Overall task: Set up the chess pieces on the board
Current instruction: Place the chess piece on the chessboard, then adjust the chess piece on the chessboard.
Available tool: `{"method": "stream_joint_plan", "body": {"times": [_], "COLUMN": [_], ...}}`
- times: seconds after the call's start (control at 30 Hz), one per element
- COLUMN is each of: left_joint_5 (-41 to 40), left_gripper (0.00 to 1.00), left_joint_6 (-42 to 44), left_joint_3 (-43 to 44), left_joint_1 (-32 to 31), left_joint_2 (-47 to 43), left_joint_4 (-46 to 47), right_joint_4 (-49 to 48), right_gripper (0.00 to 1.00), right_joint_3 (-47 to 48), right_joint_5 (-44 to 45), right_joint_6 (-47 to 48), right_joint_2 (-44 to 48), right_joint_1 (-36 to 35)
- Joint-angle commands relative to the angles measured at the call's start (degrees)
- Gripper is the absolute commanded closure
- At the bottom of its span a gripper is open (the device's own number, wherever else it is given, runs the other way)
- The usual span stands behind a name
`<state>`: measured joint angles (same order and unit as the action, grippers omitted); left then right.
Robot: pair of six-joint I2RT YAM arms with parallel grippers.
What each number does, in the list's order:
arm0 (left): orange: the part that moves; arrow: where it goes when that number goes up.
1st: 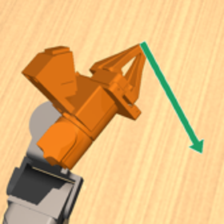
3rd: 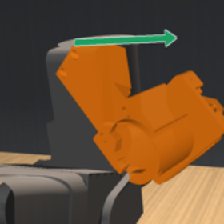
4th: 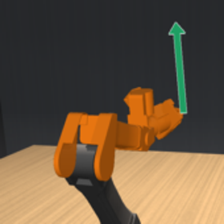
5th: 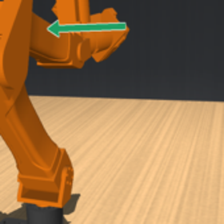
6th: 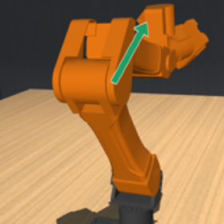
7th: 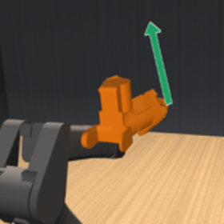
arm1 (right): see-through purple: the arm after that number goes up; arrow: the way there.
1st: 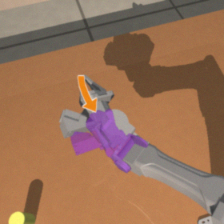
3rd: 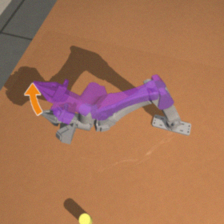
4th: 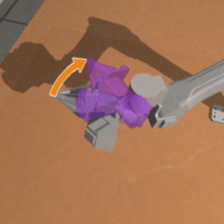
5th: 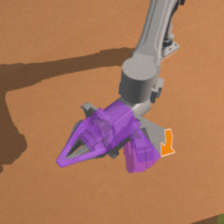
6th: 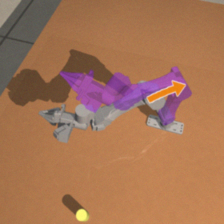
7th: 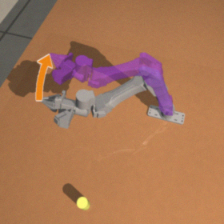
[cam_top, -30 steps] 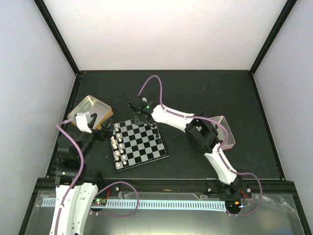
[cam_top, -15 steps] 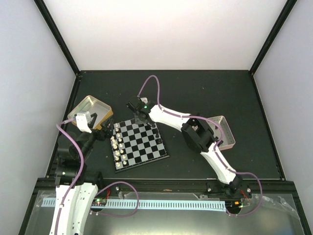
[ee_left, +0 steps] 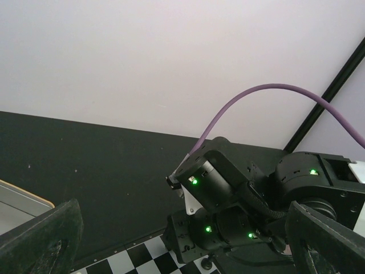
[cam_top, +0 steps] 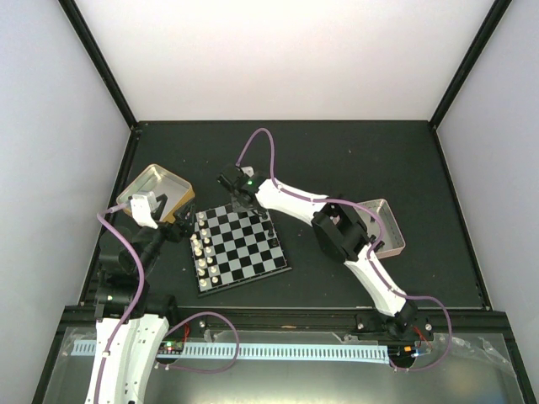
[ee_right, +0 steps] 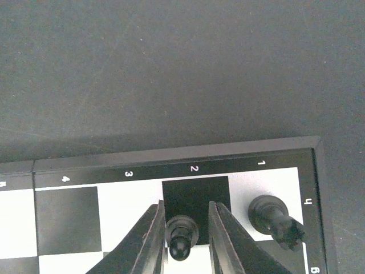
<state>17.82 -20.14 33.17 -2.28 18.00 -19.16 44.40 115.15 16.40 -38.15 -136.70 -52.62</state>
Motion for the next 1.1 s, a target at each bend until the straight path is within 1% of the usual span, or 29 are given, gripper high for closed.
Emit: {"method": "stream_joint_plan", "body": {"times": [0.0, 0.2, 0.37, 0.57, 0.63, 0.83, 1.07], "left_joint_5": [0.04, -0.02, 0.02, 0.04, 0.1, 0.11, 0.07], "left_gripper": [0.01, 0.01, 0.01, 0.01, 0.01, 0.01, 0.01], "left_joint_6": [0.37, 0.43, 0.37, 0.37, 0.37, 0.29, 0.33], "left_joint_3": [0.84, 0.83, 0.84, 0.76, 0.76, 0.76, 0.76], "left_joint_1": [0.37, 0.37, 0.36, 0.4, 0.36, 0.37, 0.35], "left_joint_2": [-0.47, -0.51, -0.51, -0.53, -0.52, -0.51, -0.55], "left_joint_4": [0.79, 0.71, 0.72, 0.7, 0.71, 0.7, 0.71], "right_joint_4": [1.29, 1.37, 2.76, 2.29, 2.5, 2.71, 4.06], "right_gripper": [0.76, 0.76, 0.72, 0.71, 0.72, 0.79, 0.82], "right_joint_3": [3.19, 3.48, 2.86, -0.37, -0.55, -0.3, 1.78], "right_joint_5": [1.61, 2.29, -0.45, -3.29, -3.65, -3.04, -1.31], "right_joint_6": [1.06, 2.24, 2.7, 2.28, 2.36, 2.71, 2.5], "right_joint_2": [-0.38, 1.44, 0.81, 1.2, 0.74, -0.37, -2.59], "right_joint_1": [0.19, 0.16, 0.15, 0.16, 0.17, 0.16, 0.3]}}
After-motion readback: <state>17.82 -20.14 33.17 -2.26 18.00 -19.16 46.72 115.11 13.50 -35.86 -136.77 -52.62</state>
